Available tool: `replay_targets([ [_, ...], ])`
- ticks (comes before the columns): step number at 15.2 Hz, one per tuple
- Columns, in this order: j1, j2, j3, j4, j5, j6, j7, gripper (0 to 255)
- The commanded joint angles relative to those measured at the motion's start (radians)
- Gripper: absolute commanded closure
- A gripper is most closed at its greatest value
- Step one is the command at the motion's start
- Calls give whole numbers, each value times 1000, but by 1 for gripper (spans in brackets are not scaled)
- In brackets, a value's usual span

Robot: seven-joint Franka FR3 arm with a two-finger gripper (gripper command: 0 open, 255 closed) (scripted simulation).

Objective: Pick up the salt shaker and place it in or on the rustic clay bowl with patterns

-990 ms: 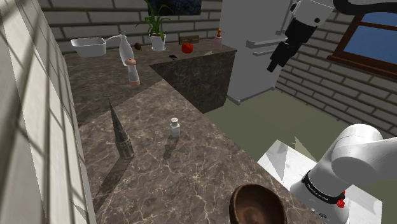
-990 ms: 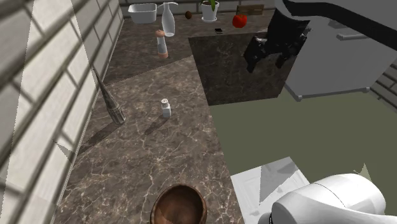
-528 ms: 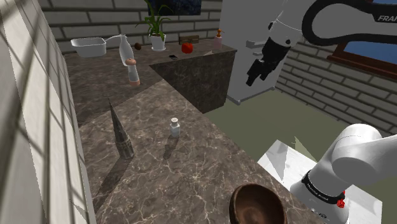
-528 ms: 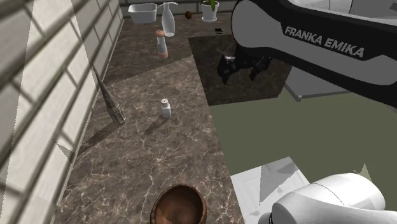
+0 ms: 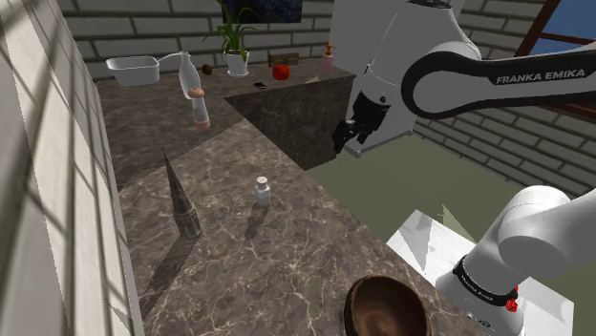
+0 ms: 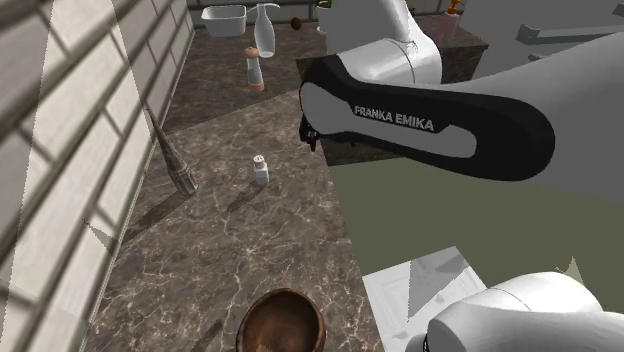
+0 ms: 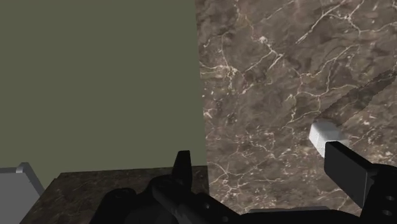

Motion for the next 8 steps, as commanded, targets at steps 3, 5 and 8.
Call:
replay_targets([
  [3,-18,117,83,12,-19,119,105,0],
  [5,-33,184,128,27,-42,175,165,0],
  [8,-64,293,198,63,-101,251,268,0],
])
